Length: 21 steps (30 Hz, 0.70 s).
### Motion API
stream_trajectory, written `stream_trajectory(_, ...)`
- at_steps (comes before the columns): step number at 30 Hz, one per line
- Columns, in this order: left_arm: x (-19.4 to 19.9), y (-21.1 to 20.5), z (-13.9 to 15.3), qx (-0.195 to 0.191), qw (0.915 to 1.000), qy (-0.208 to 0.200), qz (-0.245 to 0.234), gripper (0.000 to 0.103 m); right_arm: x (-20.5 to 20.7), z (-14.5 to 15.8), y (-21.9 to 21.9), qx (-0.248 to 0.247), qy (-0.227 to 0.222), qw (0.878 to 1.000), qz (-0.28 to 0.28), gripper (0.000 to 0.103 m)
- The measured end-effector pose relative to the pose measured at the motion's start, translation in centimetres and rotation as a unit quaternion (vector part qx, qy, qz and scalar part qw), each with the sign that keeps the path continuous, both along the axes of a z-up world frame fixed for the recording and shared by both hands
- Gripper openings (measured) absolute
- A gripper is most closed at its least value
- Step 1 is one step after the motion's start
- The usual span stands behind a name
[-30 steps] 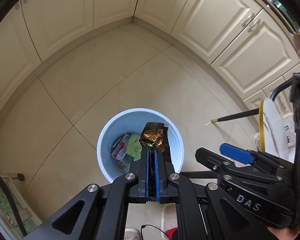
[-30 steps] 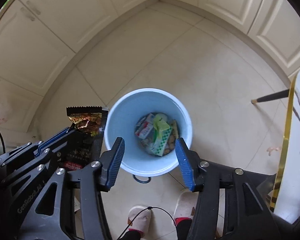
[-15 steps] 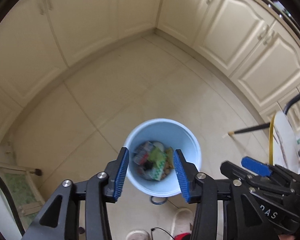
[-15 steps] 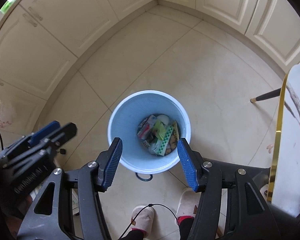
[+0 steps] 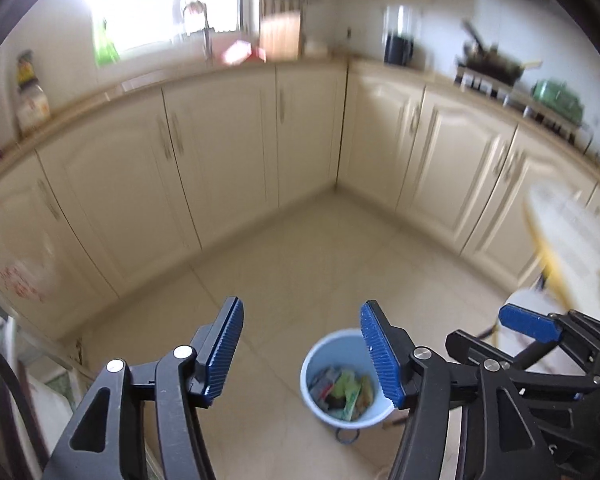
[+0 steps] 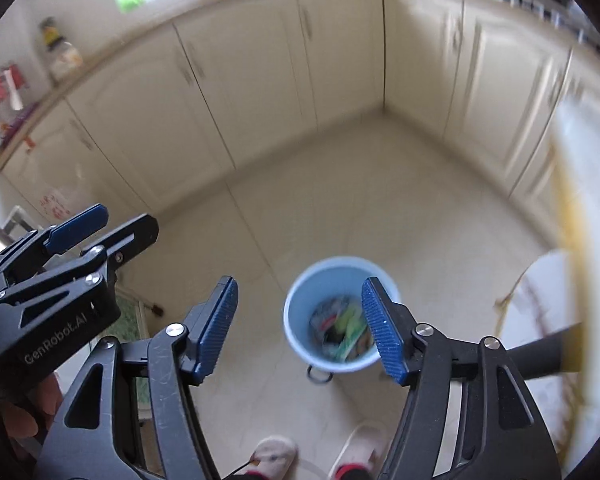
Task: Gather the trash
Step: 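Move both tools back from the bin toward the table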
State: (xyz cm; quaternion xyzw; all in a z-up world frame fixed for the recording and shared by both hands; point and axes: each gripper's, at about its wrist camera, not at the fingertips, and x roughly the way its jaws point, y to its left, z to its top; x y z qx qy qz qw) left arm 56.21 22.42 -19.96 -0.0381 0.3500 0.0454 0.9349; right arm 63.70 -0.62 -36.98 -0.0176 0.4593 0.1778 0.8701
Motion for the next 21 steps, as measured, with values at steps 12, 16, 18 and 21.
stream_trajectory(12,-16.0,-8.3,12.4,0.047,0.9734,-0.224,-0.004,0.094,-13.3,18.6,-5.5,-0.013,-0.224,0.973,-0.051,0.095)
stream_trajectory(16,-21.3,-11.9,12.8,0.05,0.9609,-0.272,-0.013,0.102,-17.3,23.3,-7.6,-0.001,-0.273,0.959,-0.077,0.103)
stream_trajectory(18,-23.5,-13.7,12.2,0.034,0.959,-0.28,-0.025,0.102,-19.8,25.1,-9.0,-0.005,-0.304,0.948,-0.094,0.103)
stream_trajectory(21,-28.0,-13.6,12.0,0.015,0.9533,-0.3,-0.032,0.102,-23.3,27.8,-10.9,-0.01,-0.348,0.931,-0.109,0.103)
